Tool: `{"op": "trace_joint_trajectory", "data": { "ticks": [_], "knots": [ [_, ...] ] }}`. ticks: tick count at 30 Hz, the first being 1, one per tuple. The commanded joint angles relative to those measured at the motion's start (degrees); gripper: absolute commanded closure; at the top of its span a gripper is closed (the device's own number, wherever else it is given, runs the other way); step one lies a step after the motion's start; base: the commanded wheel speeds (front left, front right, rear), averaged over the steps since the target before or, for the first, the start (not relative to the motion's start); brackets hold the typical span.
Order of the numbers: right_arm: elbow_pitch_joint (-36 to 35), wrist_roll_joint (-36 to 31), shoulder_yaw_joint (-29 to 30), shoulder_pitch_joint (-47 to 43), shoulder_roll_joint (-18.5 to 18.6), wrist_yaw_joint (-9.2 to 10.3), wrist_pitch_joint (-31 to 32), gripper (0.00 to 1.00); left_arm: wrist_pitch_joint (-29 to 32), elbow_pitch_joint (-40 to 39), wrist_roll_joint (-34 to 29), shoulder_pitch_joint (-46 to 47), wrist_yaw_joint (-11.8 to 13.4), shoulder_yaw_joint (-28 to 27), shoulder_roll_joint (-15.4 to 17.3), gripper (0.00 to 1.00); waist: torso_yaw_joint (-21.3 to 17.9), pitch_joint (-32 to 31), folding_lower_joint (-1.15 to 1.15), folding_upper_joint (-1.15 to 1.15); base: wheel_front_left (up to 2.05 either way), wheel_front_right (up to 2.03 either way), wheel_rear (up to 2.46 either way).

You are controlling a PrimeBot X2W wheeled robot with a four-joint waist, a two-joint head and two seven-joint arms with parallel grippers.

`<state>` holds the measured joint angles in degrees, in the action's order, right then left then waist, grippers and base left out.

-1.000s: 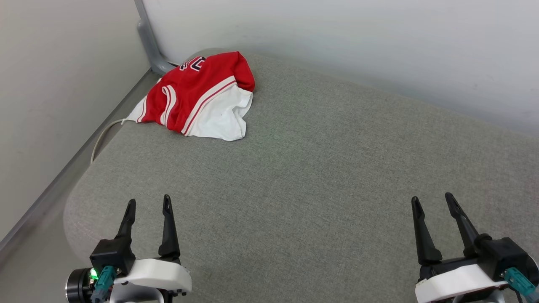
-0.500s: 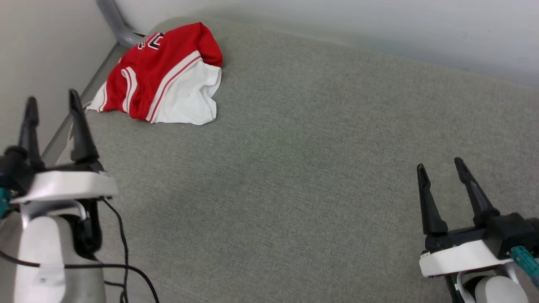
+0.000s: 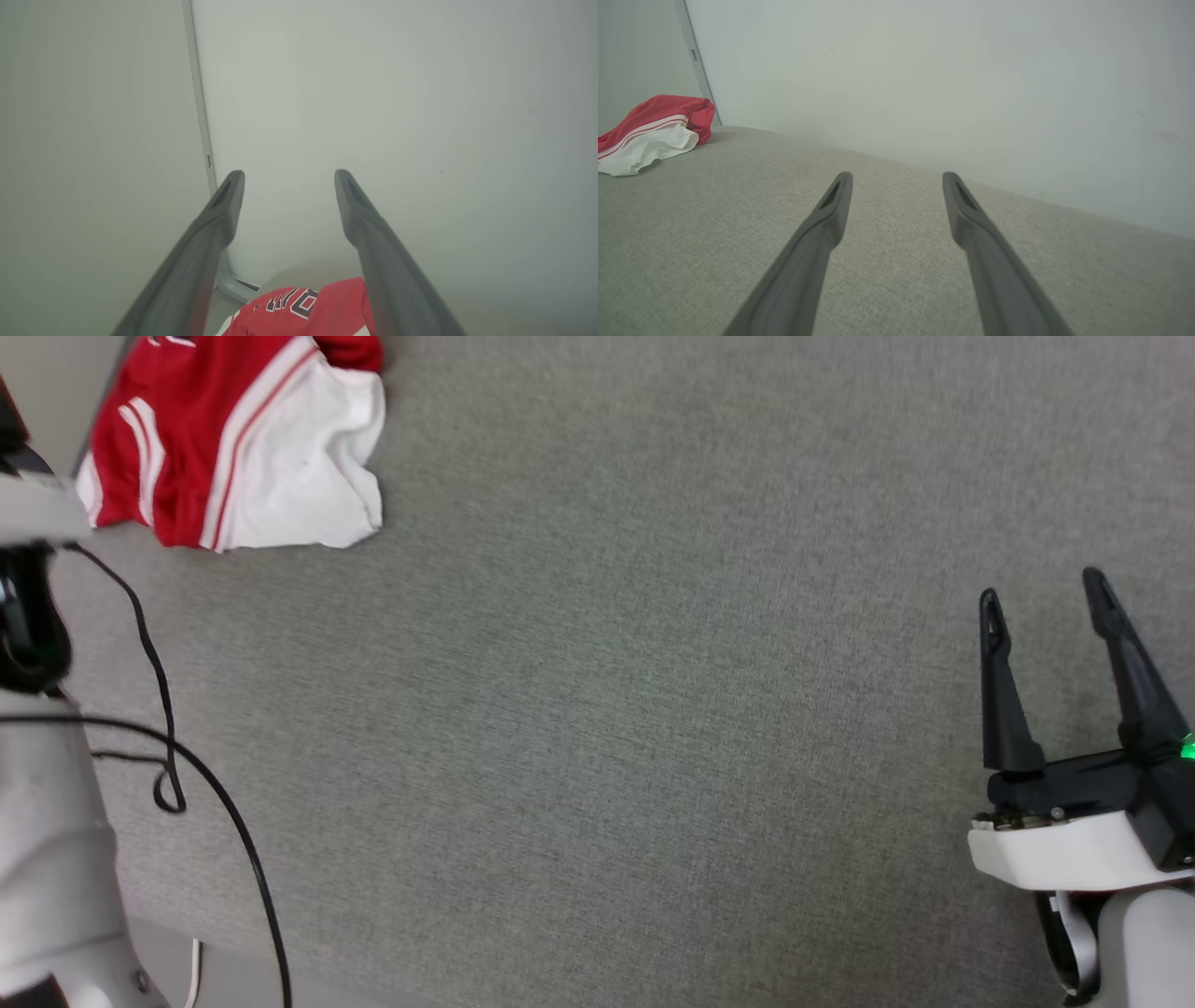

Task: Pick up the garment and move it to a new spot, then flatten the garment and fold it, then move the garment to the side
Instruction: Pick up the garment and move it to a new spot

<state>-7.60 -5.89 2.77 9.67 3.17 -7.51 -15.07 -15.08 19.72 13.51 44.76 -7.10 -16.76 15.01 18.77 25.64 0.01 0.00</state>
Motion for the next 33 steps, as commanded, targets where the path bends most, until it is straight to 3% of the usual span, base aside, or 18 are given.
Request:
{"op": "trace_joint_trajectory", "data": {
  "ticks": [1,7,15,18,24,32,33],
  "knots": [
    [-1.22,-0.60,0.30,1.01,0.44,0.04,-0.16,0.00,0.19,2.27,1.30,2.32,-0.27,0.72,1.08,0.00,-0.74,3.59,-0.01,0.00,0.00,0.00,0.00],
    [-4.73,-1.53,1.19,1.67,1.64,0.05,-0.16,0.00,6.92,11.50,8.65,10.38,-0.31,6.72,6.40,0.00,-1.38,8.09,-0.01,0.00,0.00,0.00,0.00],
    [-7.28,-2.05,2.24,2.34,2.40,0.05,-0.16,0.00,31.51,22.95,21.04,16.20,-0.30,15.16,11.29,0.00,-2.64,11.43,-0.01,0.00,0.00,0.00,0.00],
    [-8.18,-2.34,2.34,2.44,2.43,0.05,-0.16,0.00,38.12,25.48,23.68,17.57,-0.30,17.08,12.95,0.00,-3.25,12.51,-0.01,0.00,0.00,0.00,0.00],
    [-9.51,-2.41,2.56,3.05,2.91,0.05,-0.16,0.00,48.47,30.83,27.48,18.96,-0.31,20.23,14.47,0.00,-4.09,14.43,-0.01,0.00,0.00,0.00,0.00],
    [-10.73,-2.61,2.77,3.03,3.13,0.05,-0.15,0.00,55.84,35.91,30.05,17.17,-0.31,25.28,12.70,0.00,-4.28,15.31,-0.01,0.00,0.00,0.00,0.00],
    [-10.79,-2.60,2.74,3.01,3.10,0.05,-0.15,0.00,55.86,36.00,30.31,17.02,-0.31,25.93,12.74,0.35,-4.25,15.28,-0.01,0.00,0.00,0.00,0.00]
  ]
}}
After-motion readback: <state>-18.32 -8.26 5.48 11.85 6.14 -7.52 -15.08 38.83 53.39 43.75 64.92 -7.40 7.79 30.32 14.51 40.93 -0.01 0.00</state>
